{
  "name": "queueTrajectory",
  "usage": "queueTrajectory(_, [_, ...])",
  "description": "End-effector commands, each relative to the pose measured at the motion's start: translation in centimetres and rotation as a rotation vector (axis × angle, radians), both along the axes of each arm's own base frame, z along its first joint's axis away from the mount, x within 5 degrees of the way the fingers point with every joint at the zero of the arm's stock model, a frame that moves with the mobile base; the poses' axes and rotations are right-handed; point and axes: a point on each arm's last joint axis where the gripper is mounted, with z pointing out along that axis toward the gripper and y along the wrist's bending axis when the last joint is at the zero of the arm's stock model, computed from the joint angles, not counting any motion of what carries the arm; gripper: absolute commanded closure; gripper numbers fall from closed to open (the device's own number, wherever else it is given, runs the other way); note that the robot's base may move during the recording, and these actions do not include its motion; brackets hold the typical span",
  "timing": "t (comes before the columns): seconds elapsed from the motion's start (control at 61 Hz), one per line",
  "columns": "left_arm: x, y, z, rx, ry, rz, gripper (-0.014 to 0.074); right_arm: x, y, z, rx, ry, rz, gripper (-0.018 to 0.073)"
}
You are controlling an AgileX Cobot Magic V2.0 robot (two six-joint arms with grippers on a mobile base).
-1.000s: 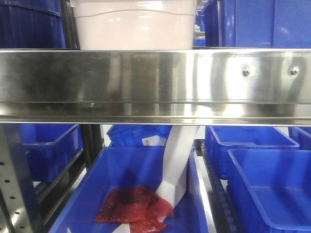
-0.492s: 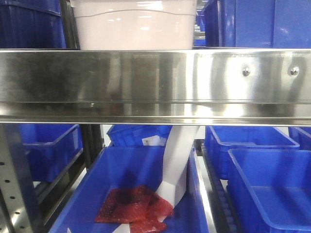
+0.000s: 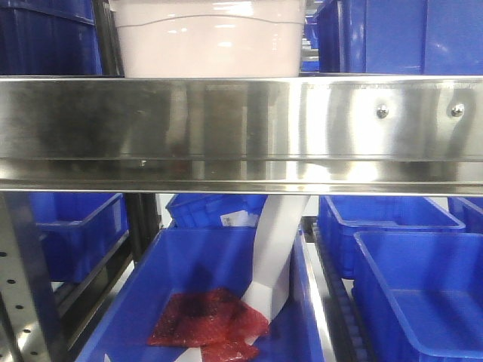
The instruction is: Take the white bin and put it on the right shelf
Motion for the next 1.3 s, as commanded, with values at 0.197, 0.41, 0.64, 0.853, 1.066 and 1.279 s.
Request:
queueTrajectory(0.197, [0.0,0.1,1.7,-0.007,-0.105,0.005,0.0715,-0.1,-0.4,1.4,0.036,-0.080,-0.045,0.0489])
queueTrajectory(0.41, [0.0,0.1,1.7,-0.007,-0.105,0.005,0.0715,-0.1,-0.4,1.4,0.036,-0.080,-0.045,0.0489])
queueTrajectory(0.64, [-0.1,0.0,1.7,-0.060,-0.102,-0.008,0.0715,-0.1,-0.4,1.4,0.036,-0.080,-0.045,0.0489])
queueTrajectory(0.853, [0.0,0.1,1.9,-0.176,-0.137,0.004,0.0715,-0.1,-0.4,1.4,0.036,-0.080,-0.045,0.0489])
queueTrajectory(1.066, [0.7,0.2,0.1,-0.276,-0.213,-0.003,0.0715,-0.1,-0.4,1.4,0.036,-0.080,-0.045,0.0489])
queueTrajectory(1.279, [1.1,-0.6,-5.3,-0.240,-0.159,-0.114,0.0715,-0.1,-0.4,1.4,0.036,-0.080,-0.045,0.0489])
